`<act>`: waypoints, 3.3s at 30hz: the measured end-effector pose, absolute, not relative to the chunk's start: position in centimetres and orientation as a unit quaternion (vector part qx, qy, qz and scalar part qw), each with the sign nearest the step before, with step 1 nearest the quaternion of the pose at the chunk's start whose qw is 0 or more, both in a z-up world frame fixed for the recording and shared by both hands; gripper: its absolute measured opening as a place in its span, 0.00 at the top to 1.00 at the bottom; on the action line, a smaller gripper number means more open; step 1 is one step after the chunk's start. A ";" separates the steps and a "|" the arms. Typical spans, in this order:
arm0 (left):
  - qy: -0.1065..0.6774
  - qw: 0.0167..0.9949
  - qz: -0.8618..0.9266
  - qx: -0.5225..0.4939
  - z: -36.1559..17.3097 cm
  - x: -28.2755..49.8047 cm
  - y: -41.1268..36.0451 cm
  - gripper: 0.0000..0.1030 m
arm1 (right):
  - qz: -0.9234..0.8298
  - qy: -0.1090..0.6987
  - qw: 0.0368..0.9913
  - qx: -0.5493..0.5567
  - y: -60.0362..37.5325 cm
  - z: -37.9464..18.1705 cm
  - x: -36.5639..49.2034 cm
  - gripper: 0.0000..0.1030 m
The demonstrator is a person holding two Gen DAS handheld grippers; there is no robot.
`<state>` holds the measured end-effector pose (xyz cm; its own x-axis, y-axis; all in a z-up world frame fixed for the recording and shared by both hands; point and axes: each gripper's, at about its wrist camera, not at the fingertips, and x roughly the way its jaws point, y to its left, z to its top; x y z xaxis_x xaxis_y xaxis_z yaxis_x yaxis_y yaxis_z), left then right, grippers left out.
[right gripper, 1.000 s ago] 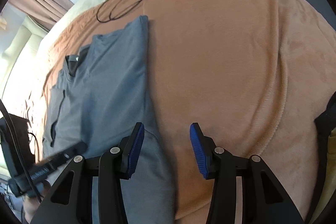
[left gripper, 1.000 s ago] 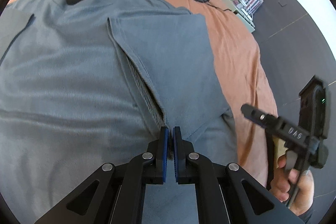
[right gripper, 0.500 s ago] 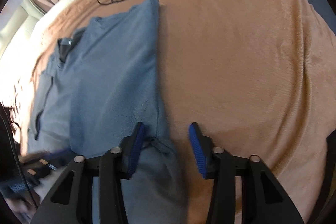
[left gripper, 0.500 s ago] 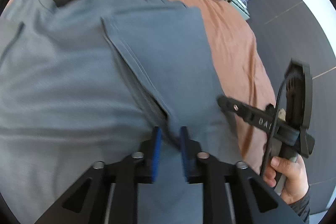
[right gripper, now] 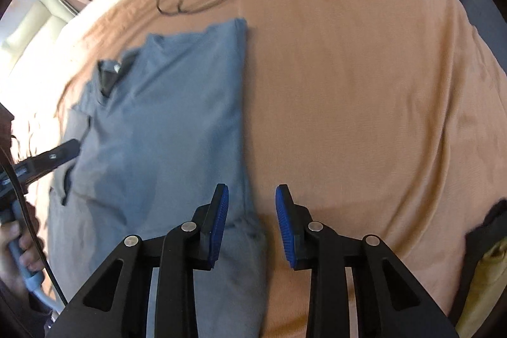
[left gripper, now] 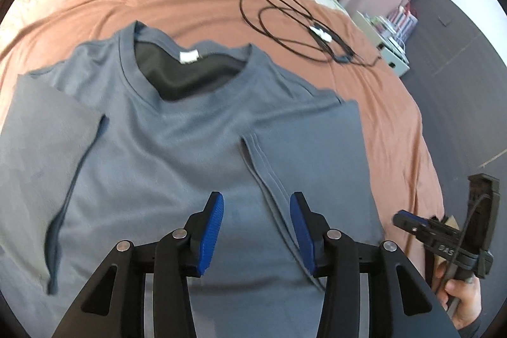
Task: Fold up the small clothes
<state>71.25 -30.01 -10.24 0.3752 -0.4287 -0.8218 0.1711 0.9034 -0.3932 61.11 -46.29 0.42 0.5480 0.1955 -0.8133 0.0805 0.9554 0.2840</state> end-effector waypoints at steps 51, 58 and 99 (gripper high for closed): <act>0.519 0.826 -0.217 -0.031 -16.3 79.3 -34.6 0.72 | -0.022 0.420 0.900 0.113 -45.9 -2.7 77.2 0.95; 0.526 0.821 -0.216 -0.056 -15.5 78.9 -33.9 0.67 | 0.002 0.408 0.904 0.126 -46.9 -0.3 74.9 0.29; 0.549 0.815 -0.184 0.021 -15.1 69.3 -37.2 0.50 | 0.006 0.499 0.866 0.046 -42.8 -3.3 61.8 0.96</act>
<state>69.35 -37.19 -15.06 0.3292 -0.2767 -0.9028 0.3223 0.9316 -0.1680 61.79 -42.76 -3.31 0.5026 0.0560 -0.8627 0.0359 0.9957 0.0855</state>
